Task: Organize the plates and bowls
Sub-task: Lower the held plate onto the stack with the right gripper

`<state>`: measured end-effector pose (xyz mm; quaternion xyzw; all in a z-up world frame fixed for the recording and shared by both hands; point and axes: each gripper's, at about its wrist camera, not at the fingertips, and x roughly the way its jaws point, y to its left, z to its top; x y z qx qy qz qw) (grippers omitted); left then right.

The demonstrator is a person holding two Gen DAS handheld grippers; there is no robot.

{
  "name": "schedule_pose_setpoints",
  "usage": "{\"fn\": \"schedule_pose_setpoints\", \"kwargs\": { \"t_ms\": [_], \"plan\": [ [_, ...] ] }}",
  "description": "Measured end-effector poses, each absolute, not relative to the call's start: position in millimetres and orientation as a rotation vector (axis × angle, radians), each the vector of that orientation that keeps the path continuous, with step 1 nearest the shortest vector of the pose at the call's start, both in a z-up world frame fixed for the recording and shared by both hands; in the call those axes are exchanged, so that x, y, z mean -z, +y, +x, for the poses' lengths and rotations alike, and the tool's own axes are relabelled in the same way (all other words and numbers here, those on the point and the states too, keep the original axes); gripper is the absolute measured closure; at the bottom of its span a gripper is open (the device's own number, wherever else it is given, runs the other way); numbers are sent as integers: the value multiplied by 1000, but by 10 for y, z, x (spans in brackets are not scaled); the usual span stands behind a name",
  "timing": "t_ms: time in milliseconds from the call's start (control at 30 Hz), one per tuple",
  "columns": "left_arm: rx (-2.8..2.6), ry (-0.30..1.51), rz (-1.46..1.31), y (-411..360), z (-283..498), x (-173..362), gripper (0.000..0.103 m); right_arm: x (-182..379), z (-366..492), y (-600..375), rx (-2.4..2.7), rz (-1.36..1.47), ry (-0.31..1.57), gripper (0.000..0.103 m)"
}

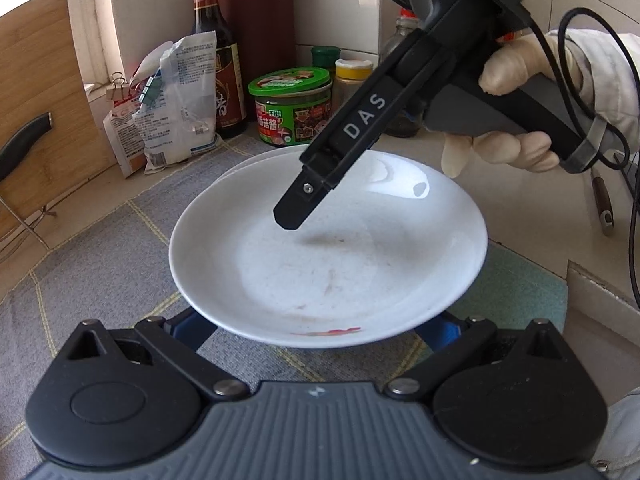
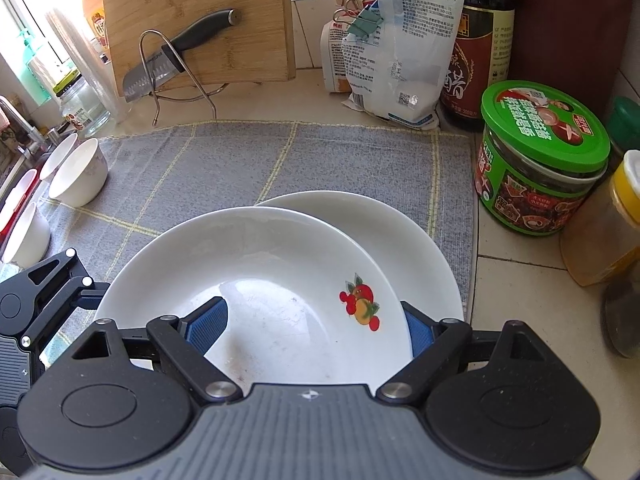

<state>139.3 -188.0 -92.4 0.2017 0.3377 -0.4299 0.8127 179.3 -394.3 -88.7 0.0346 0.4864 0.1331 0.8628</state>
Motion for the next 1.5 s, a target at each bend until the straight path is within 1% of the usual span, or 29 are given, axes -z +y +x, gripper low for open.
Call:
{"fn": "schedule_pose_setpoints", "kwargs": {
  "t_ms": [1500],
  "plan": [
    [920,680,472,-1825,1338,861,1,888,1662,-4023,-236,72,1027,10]
  ]
}}
